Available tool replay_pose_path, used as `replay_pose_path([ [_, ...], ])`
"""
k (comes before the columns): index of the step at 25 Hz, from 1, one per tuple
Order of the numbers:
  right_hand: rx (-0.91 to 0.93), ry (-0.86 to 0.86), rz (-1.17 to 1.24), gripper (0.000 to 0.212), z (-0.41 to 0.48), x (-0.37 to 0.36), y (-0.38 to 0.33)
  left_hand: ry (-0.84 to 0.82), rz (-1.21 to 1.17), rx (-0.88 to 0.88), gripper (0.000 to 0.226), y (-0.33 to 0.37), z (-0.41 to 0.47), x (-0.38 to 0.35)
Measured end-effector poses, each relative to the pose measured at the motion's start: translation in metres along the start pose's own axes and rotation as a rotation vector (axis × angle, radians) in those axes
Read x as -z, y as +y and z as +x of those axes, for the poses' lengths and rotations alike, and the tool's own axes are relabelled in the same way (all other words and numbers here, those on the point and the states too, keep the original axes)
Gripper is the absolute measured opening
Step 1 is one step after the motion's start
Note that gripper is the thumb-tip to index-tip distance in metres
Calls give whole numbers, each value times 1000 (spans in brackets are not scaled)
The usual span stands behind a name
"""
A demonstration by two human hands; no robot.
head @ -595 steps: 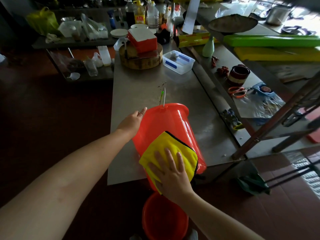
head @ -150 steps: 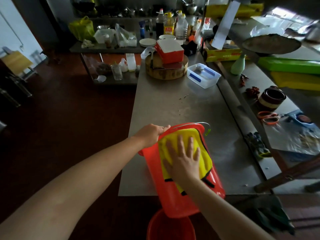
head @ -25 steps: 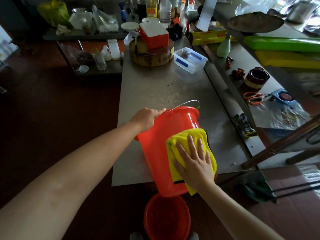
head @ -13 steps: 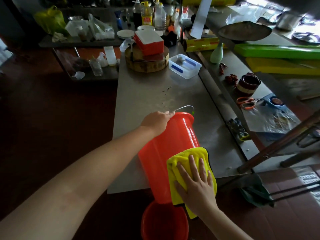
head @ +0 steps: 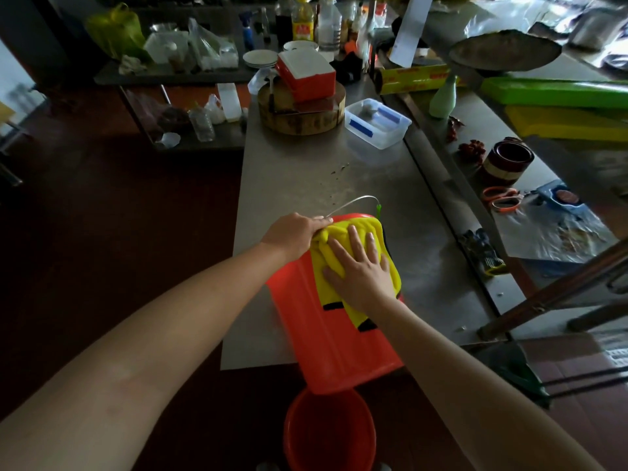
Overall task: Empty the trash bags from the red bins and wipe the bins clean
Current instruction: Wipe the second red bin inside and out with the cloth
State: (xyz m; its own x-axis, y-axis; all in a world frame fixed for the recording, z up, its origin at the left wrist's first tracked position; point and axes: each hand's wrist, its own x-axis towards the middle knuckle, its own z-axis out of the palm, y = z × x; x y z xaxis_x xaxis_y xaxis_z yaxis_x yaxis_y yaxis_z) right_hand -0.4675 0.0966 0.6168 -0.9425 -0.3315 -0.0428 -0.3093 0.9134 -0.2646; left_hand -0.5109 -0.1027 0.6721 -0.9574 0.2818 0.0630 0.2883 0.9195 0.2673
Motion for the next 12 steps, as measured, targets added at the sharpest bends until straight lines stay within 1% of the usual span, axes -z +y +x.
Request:
replay_pose_path([
  [7,42,146,-60,68,-121,-43,15,76,-106,6,45,-23,-28,-6],
  [10,62,143,-78,68,-160,-54,26,98,-98,19,45,-25,-36,-7],
  [12,73,117,-72,68,-164,-53,26,112,-118,38,45,-25,-40,-7],
])
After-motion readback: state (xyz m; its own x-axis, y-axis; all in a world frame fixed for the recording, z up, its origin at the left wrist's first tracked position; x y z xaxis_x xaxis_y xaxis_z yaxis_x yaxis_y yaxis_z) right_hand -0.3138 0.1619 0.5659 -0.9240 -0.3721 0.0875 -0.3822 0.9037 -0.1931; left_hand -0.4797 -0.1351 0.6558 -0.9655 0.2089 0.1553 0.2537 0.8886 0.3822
